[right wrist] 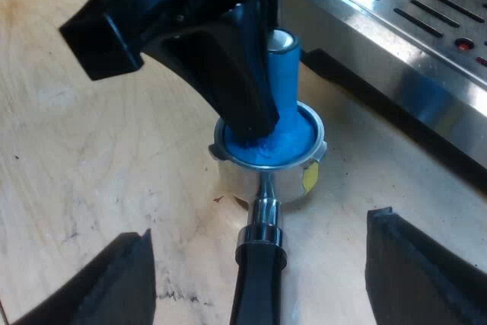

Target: Grind coffee beans and then tamp

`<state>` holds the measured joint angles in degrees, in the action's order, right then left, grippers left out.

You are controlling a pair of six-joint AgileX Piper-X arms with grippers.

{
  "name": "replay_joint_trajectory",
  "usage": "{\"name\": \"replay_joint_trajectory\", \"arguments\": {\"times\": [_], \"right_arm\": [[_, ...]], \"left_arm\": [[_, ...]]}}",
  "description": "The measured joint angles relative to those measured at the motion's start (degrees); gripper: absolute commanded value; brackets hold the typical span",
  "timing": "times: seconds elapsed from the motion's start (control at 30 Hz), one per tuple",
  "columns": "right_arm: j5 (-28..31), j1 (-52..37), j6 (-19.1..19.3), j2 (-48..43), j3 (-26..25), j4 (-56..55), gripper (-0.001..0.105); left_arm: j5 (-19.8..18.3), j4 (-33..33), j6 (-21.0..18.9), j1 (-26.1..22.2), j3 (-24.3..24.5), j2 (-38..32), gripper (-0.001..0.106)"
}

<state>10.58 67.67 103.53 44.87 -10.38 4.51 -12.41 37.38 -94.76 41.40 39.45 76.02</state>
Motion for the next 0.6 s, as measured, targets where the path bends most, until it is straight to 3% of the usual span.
{"name": "replay_joint_trajectory", "arguments": {"times": [0.6], "right_arm": [[0.0, 0.0, 0.0, 0.0, 0.0, 1.3, 0.061]], "left_arm": [[1.0, 4.5, 0.0, 0.0, 1.4, -4.4, 0.000]]}}
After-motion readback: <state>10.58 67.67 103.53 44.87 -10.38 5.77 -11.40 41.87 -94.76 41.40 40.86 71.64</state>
